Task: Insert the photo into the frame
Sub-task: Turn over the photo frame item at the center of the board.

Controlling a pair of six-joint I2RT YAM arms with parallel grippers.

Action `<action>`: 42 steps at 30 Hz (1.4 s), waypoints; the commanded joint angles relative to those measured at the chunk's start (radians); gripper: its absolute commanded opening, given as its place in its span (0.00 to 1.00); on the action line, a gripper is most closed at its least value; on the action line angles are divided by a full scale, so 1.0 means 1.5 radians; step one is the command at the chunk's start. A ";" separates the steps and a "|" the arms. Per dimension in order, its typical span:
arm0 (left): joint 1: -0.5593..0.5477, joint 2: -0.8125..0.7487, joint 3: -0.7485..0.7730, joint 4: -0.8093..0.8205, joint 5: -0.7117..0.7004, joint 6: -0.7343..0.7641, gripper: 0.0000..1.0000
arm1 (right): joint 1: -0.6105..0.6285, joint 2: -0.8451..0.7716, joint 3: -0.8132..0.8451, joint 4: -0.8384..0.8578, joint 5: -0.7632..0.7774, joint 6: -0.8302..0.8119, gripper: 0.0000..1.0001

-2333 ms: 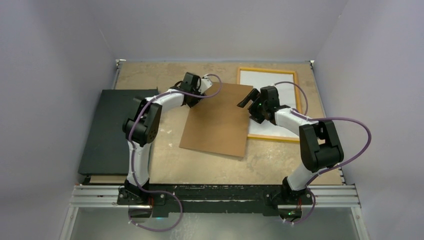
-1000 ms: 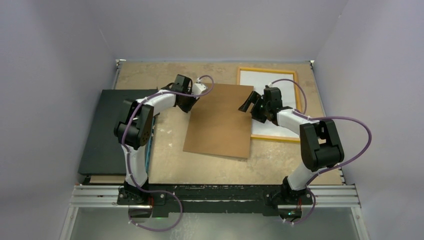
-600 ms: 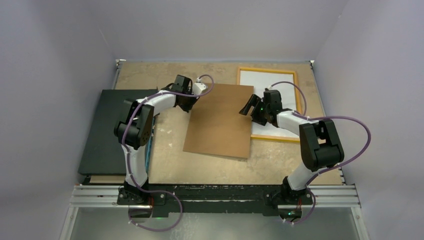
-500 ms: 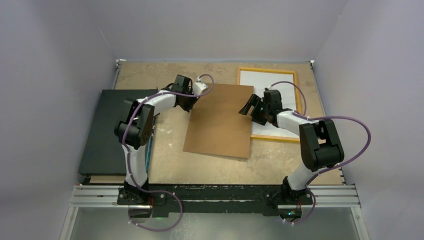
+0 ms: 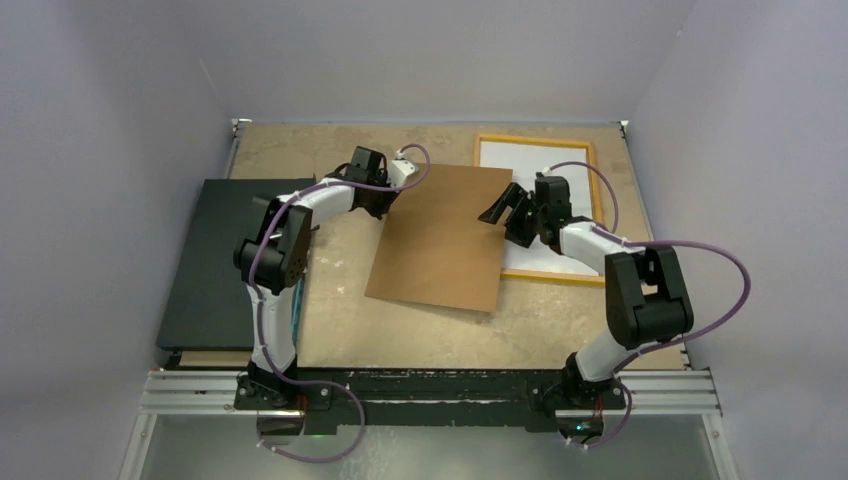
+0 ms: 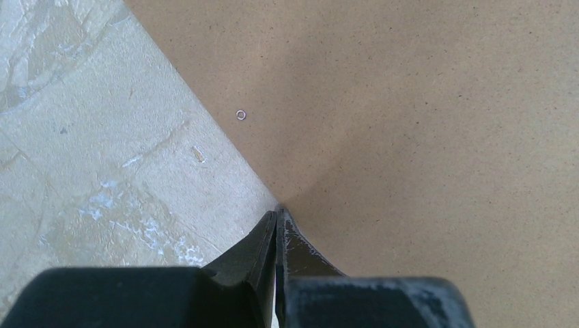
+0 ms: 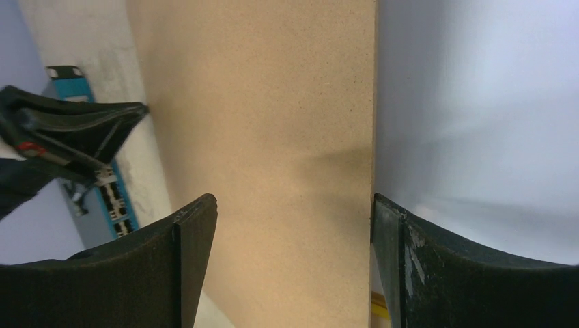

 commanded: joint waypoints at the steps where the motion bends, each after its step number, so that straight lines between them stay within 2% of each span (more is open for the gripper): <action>1: -0.015 0.093 -0.051 -0.131 0.032 -0.021 0.00 | 0.007 -0.079 0.005 0.061 -0.091 0.061 0.81; 6: -0.018 0.103 -0.045 -0.146 0.047 -0.022 0.00 | 0.007 -0.129 -0.019 0.117 -0.137 0.091 0.77; 11: -0.018 0.094 -0.038 -0.143 0.054 -0.022 0.00 | 0.007 -0.126 -0.027 0.075 -0.130 0.062 0.55; 16: -0.017 0.077 -0.042 -0.136 0.050 -0.018 0.00 | 0.007 -0.124 -0.008 0.014 -0.121 0.030 0.53; 20: -0.018 0.065 -0.045 -0.131 0.056 -0.017 0.00 | 0.008 -0.110 0.005 0.020 -0.117 0.030 0.55; 29: -0.018 0.071 -0.044 -0.134 0.062 -0.014 0.00 | 0.007 -0.134 -0.038 0.155 -0.210 0.099 0.58; 34: -0.018 0.050 -0.034 -0.141 0.055 -0.009 0.00 | 0.007 -0.142 -0.010 0.087 -0.193 0.061 0.52; 37: -0.016 0.027 -0.027 -0.146 0.056 -0.008 0.00 | 0.007 -0.138 -0.002 0.070 -0.166 0.054 0.44; 38: -0.014 0.015 -0.024 -0.147 0.055 -0.011 0.01 | 0.007 -0.138 0.000 0.069 -0.155 0.056 0.39; 40: -0.011 -0.018 -0.018 -0.152 0.056 -0.012 0.11 | 0.007 -0.131 0.002 0.058 -0.150 0.061 0.20; 42: -0.011 -0.062 -0.011 -0.161 0.055 -0.011 0.26 | 0.007 -0.124 0.009 0.034 -0.151 0.065 0.04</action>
